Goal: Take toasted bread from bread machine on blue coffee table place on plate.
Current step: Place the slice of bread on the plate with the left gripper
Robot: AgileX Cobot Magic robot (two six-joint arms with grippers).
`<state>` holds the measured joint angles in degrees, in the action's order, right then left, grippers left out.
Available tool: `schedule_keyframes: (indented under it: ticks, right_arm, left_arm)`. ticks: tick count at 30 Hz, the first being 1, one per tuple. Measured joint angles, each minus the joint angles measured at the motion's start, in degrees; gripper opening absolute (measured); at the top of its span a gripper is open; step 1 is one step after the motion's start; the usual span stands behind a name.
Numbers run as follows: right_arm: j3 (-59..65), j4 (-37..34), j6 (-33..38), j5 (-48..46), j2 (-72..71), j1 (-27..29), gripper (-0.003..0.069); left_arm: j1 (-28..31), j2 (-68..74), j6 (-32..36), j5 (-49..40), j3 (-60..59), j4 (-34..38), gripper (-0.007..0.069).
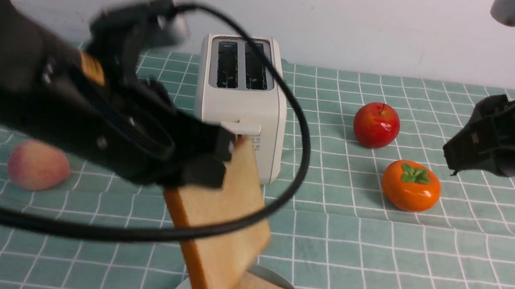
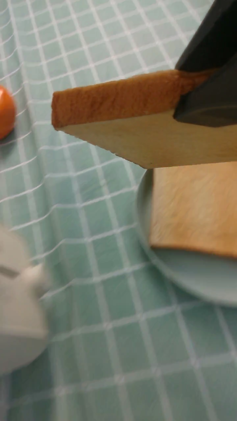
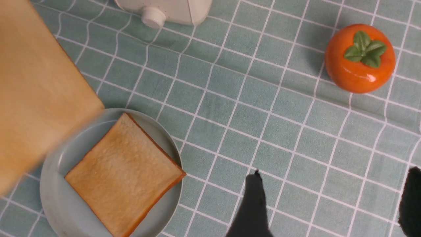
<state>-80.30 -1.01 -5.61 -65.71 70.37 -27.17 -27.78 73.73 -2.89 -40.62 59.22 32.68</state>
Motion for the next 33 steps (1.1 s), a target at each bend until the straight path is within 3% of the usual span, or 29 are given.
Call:
schedule_keyframes:
  ticks: [2,5,11,16,17,18,21,22,23,24,29,32,33]
  right_arm:
    - [0.0,-0.05,0.0,0.84,0.0,0.0,0.0549]
    - [0.0,-0.09,-0.06,1.59,0.0,0.0,0.0549]
    - [0.0,-0.27,-0.06,1.58,0.47,0.0,0.0549]
    - [0.0,-1.37,-0.06,0.15,1.54,0.0,0.0549]
    - [0.0,-1.83,-0.06,-0.18,2.04,0.0,0.0549]
    - [0.0,-1.95,-0.06,-0.24,2.1,0.0,0.0549]
    - [0.0,-2.21,-0.06,-0.38,2.47,0.0,0.0545]
    - [0.0,-2.21,-0.06,-0.38,2.47,0.0,0.0545]
    - [0.0,-2.37,-0.06,-0.38,2.47,0.0,0.0536]
    - [0.0,-2.36,-0.06,-0.43,2.47,0.0,0.0524]
    - [0.0,-1.07,0.82,-0.38,2.47,0.0,0.0417]
    - [0.0,-0.06,0.99,-0.32,2.47,0.0,0.0241]
    - [0.0,-0.06,0.64,-0.15,2.47,0.0,0.0144]
  left_arm:
    - [0.0,2.07,8.14,6.03,-8.55,15.72,0.0064]
    - [0.0,5.56,19.1,12.33,-15.11,31.97,0.0064]
    - [0.0,11.34,32.04,16.34,-18.49,46.27,0.0081]
    - [0.0,12.15,33.64,18.53,-18.55,46.67,0.0195]
    - [0.0,12.15,33.95,20.07,-18.55,45.18,0.029]
    - [0.0,12.15,33.95,20.23,-18.55,44.99,0.0301]
    - [0.0,11.89,34.29,22.85,-18.55,38.89,0.0519]
    - [0.0,11.89,34.29,23.0,-18.55,38.89,0.0519]
    - [0.0,11.0,34.29,23.97,-18.55,35.75,0.06]
    - [0.0,9.66,34.29,24.96,-18.66,32.31,0.0635]
    - [2.59,2.17,32.3,25.71,-18.66,24.7,0.066]
    - [9.54,-5.4,28.12,22.99,-18.66,21.49,0.0623]
    - [12.5,-7.99,26.34,20.48,-18.66,20.13,0.0589]
